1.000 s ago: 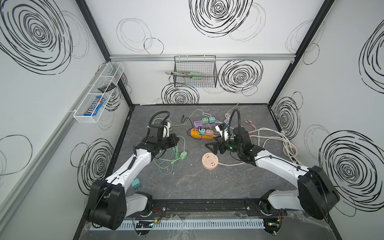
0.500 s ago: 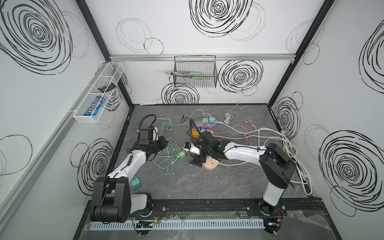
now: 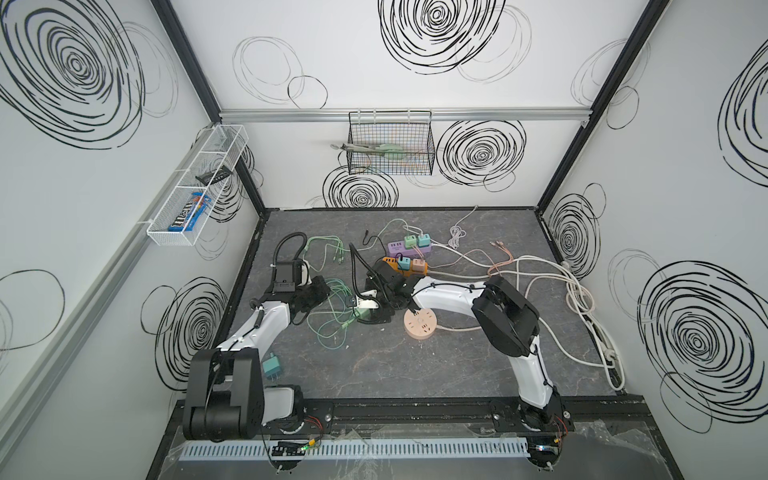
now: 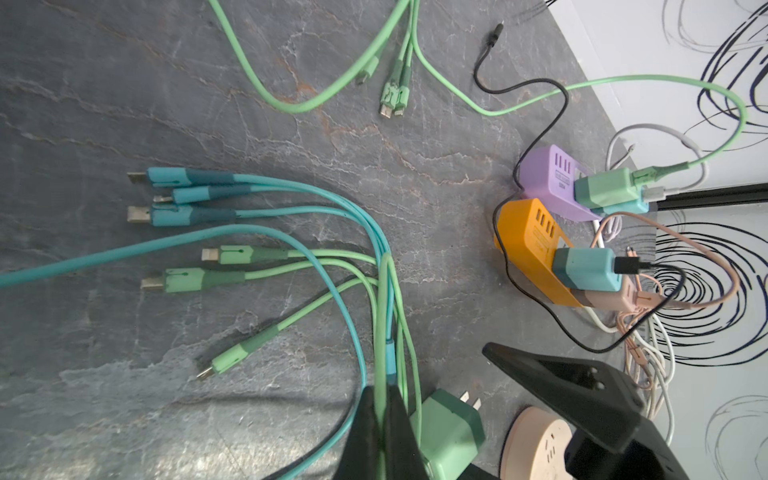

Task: Insert the plug
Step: 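Reach the right gripper toward the left and grasp the green charger block, then lift the green charger with the right gripper while the left holds its cable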

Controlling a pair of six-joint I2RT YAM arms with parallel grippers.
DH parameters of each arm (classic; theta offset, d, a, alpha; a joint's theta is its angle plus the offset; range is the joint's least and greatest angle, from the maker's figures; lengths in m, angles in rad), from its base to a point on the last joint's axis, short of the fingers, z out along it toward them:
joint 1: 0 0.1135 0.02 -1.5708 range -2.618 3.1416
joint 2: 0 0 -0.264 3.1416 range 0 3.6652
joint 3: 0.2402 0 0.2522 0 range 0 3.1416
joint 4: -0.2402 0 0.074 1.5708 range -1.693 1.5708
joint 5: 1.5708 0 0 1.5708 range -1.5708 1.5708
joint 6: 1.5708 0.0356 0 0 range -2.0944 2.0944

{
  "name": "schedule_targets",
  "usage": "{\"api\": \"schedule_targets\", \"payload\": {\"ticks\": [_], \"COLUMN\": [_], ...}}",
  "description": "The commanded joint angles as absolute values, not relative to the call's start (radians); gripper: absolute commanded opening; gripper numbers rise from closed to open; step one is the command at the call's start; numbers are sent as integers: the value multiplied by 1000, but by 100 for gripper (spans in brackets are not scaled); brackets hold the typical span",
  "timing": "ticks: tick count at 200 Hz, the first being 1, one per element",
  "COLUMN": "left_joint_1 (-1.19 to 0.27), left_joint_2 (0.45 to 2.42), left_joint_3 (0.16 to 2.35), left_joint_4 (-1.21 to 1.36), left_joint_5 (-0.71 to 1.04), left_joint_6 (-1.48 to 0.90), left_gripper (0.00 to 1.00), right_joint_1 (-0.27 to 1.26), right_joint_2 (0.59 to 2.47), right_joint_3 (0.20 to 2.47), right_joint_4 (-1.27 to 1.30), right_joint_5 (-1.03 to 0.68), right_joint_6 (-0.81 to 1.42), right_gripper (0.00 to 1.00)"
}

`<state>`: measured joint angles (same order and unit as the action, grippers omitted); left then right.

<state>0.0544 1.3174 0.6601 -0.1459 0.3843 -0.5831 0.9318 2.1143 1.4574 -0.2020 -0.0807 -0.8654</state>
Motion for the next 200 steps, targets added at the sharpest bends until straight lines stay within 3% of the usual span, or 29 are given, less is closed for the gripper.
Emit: {"api": "schedule_targets", "payload": {"ticks": [1, 27, 69, 116, 144, 185, 200], "left_joint_1": [64, 64, 64, 64, 63, 28, -8], "left_joint_2": [1328, 1322, 1306, 1293, 1273, 1201, 1174], "left_joint_3": [666, 663, 663, 666, 674, 731, 760], "left_joint_4": [-105, -103, -117, -121, -134, -227, -257], "left_joint_5": [397, 392, 367, 377, 393, 307, 241], "left_joint_6": [-568, -568, -565, -558, -542, -480, -458], "left_gripper": [0, 0, 2, 2, 16, 65, 76], "right_joint_1": [930, 930, 930, 924, 911, 839, 807], "right_joint_2": [2154, 2160, 2166, 2164, 2145, 1977, 1887], "right_joint_3": [1488, 1502, 1506, 1521, 1537, 1433, 1364], "right_joint_4": [-281, -329, -374, -398, -402, -340, -315], "right_joint_5": [-77, -129, -179, -207, -254, -288, -313], "right_joint_6": [-953, -975, -971, -947, -886, -790, -771], "right_gripper": [93, 86, 62, 45, 26, 16, 14]}}
